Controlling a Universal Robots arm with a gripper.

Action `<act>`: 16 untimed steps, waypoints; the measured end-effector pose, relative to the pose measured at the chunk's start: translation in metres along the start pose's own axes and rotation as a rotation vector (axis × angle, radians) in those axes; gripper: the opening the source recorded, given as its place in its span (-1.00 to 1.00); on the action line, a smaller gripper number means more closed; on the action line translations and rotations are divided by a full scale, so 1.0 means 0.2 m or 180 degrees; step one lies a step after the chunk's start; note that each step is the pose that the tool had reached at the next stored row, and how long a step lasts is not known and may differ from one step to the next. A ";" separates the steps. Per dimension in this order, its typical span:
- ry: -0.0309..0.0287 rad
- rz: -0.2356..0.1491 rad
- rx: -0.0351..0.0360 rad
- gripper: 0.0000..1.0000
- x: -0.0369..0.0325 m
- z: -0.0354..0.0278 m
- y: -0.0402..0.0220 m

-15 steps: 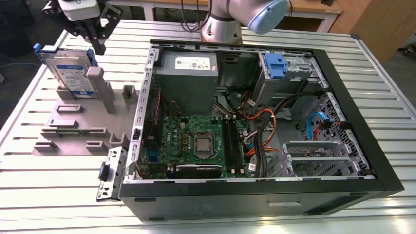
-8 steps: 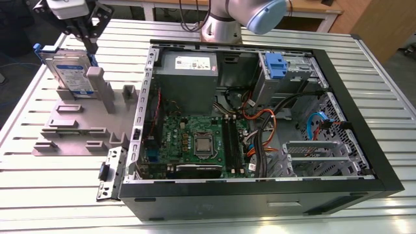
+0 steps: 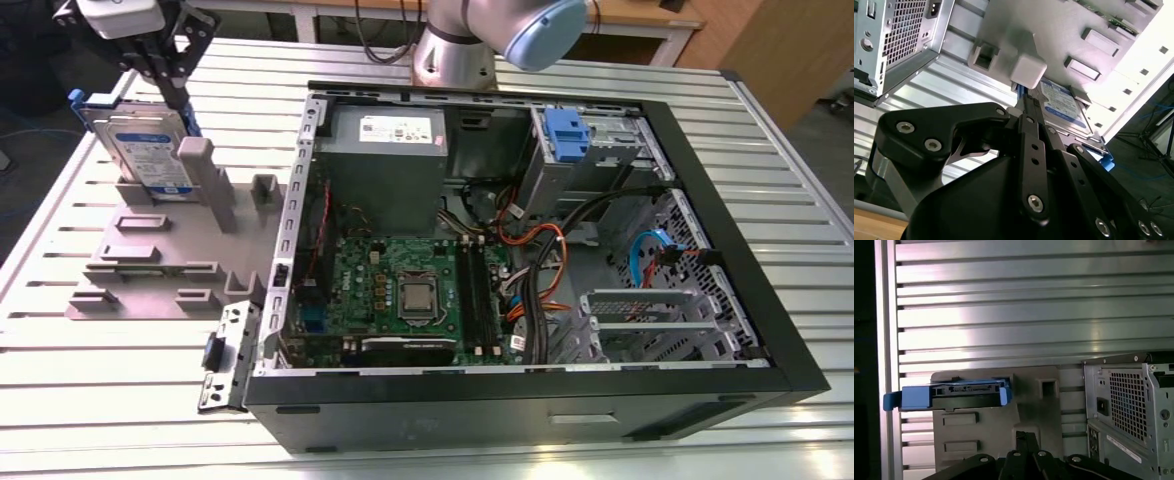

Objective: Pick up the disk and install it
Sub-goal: 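Reach for the disk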

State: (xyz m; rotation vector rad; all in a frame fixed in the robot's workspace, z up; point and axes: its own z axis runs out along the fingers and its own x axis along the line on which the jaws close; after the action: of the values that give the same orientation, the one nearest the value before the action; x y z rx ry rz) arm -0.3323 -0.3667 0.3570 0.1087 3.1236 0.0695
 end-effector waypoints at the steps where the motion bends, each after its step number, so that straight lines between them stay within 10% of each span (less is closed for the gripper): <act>1: 0.0000 -0.0008 0.0000 -0.79 0.007 0.001 0.000; 16: 0.0012 -0.0036 0.0000 -0.79 0.166 0.016 0.009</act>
State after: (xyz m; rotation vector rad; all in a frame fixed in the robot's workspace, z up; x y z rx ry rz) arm -0.3652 -0.3625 0.3533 0.0912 3.1276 0.0696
